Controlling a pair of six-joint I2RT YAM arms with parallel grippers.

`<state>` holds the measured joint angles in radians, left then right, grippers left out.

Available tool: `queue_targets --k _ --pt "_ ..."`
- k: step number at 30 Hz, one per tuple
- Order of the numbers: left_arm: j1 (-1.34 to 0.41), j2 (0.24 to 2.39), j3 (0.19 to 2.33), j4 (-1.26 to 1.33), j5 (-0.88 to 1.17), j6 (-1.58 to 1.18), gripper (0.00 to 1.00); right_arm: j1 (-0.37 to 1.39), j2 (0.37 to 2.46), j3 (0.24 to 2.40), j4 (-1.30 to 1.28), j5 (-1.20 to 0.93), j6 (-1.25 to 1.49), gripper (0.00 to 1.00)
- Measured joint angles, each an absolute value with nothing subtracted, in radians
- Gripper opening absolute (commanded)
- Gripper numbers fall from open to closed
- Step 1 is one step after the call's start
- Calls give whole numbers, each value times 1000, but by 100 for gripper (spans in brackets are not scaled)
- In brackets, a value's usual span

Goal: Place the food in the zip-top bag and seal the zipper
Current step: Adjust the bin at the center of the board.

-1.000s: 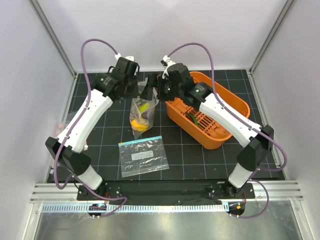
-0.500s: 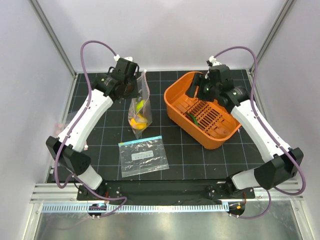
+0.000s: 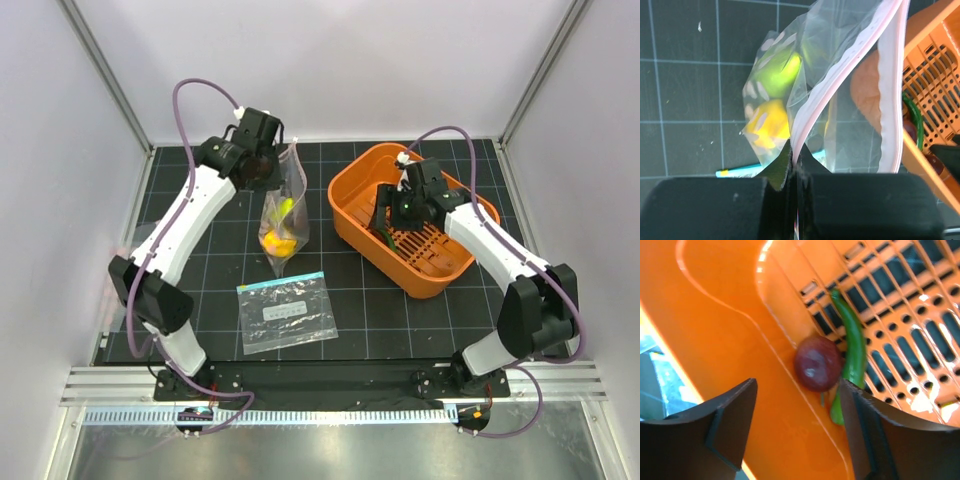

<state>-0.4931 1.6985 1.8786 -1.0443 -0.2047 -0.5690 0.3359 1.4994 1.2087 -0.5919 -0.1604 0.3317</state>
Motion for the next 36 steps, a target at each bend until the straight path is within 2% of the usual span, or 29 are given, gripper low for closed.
queue_targets --k 9,14,23,26,27,30,31,36 --pt "-476 1837 2064 -1108 -179 -563 0 336 1502 1256 -496 -298 331 77" --pt "-448 1834 2054 -1099 -159 -560 0 346 1518 1303 -482 -361 323 67" --pt "-387 1833 2044 -1089 -121 -556 0 433 1663 1388 -538 -369 248 62" --pt "-382 1832 2044 -1089 -113 -545 0 461 1687 1402 -566 -350 235 41" --pt "-380 1832 2044 -1089 -110 -542 0 466 1698 1415 -573 -336 235 25" --pt "-375 1827 2044 -1089 -105 -542 0 492 1731 1473 -577 -275 229 5" --pt "-373 1825 2044 -1089 -102 -542 0 500 1739 1496 -565 -241 231 1" --pt "-361 1822 2044 -1090 -88 -541 0 512 1781 1607 -584 -59 325 1"
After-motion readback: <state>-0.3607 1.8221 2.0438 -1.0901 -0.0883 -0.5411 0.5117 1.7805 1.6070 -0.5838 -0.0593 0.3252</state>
